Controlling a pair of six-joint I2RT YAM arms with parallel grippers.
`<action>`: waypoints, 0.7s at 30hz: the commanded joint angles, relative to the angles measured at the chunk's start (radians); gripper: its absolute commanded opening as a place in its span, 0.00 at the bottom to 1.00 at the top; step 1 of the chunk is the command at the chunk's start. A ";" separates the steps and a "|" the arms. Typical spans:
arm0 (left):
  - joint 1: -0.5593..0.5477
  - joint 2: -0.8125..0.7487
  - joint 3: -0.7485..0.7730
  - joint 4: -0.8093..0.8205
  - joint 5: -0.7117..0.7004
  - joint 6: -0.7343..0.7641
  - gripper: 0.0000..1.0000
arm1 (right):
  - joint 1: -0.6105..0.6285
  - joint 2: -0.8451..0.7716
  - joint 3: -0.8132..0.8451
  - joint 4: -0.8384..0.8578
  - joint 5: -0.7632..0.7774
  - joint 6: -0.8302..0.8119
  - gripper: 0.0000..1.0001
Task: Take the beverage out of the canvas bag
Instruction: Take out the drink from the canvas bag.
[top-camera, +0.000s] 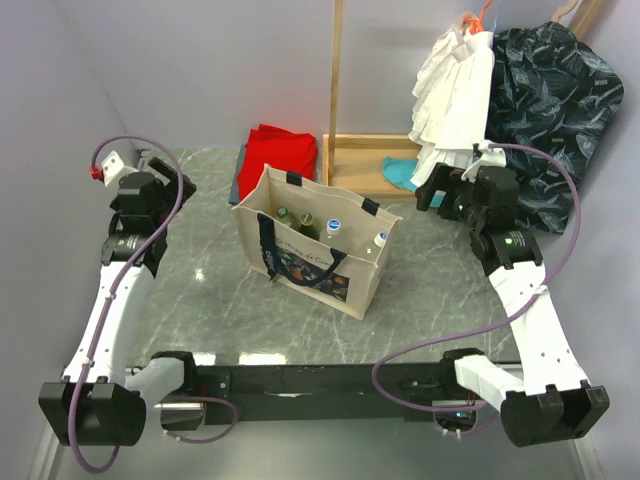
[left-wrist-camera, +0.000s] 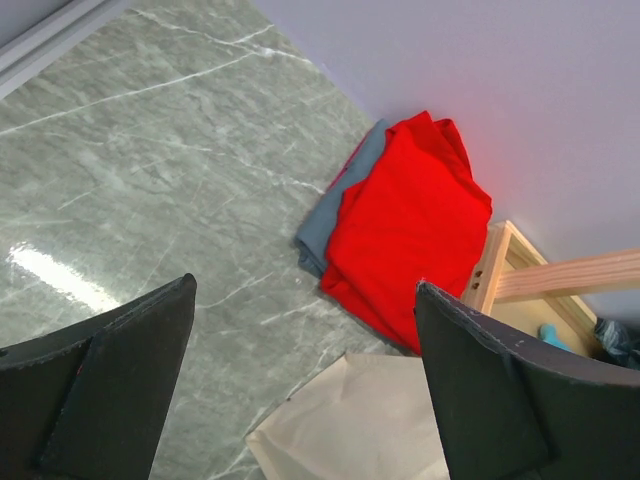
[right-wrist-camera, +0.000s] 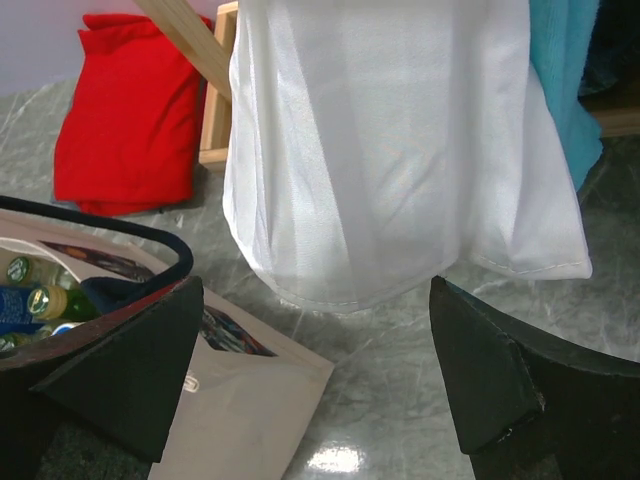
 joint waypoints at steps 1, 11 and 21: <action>0.002 0.016 0.063 0.040 0.037 0.008 0.96 | -0.005 -0.036 0.011 0.062 0.017 0.025 1.00; 0.002 -0.042 0.039 0.058 0.077 0.034 0.96 | -0.005 -0.112 -0.022 0.085 -0.020 -0.002 0.98; 0.002 -0.040 0.058 -0.003 0.056 0.084 0.96 | -0.005 -0.133 0.124 -0.011 -0.147 0.010 0.98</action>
